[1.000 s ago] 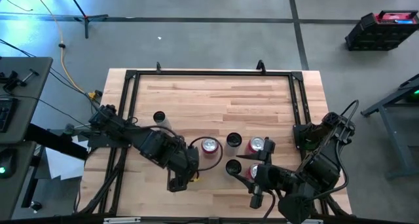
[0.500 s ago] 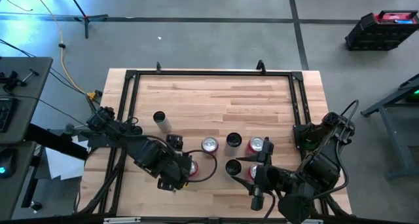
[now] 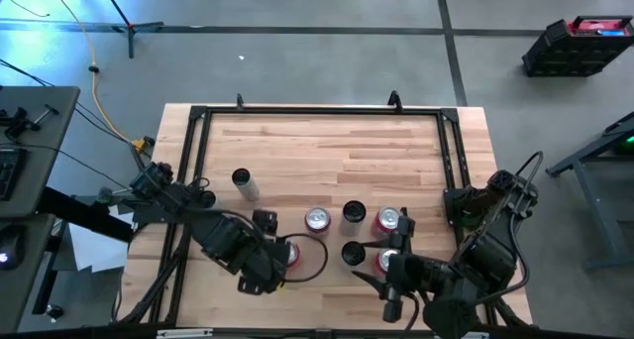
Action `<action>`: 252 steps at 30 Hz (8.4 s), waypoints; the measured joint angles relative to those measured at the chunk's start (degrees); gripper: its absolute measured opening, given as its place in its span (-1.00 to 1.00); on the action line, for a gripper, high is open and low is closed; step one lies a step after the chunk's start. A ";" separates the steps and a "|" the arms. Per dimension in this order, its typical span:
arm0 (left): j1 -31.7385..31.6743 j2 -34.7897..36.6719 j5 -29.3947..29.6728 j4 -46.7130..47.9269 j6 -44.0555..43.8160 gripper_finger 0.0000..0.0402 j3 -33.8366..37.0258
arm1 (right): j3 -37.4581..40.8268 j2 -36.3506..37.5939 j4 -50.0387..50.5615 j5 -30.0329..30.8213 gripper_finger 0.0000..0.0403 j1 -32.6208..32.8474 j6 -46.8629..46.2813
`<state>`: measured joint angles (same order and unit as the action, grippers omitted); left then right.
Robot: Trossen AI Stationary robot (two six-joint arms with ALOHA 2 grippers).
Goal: Place canned beverage on shelf
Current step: Put the red soda can on the shelf
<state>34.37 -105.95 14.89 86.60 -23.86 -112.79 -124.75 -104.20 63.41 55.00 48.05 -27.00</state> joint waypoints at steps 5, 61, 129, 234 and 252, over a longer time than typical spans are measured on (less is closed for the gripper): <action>0.08 0.00 0.71 -1.39 -2.36 0.88 0.00 | 0.00 0.00 0.21 0.01 0.15 0.00 -0.15; 0.68 0.00 -0.39 -0.92 -5.01 0.22 0.02 | 0.00 0.00 0.21 -0.44 0.15 0.00 -1.50; 2.85 0.00 2.22 -19.63 -12.21 -0.69 0.02 | 0.00 0.00 -0.71 -1.08 0.15 -0.02 -1.53; -0.20 0.09 8.02 -21.92 -0.65 -1.00 6.64 | 0.00 -0.83 -0.14 -3.03 0.15 -2.38 -1.45; 9.93 9.53 19.15 -21.10 -4.61 -1.00 6.58 | -0.02 -8.85 -12.33 -2.44 0.15 -2.82 22.61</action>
<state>44.30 -96.42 34.04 65.49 -28.47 -106.21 -124.77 -113.06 51.07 52.57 45.23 -4.40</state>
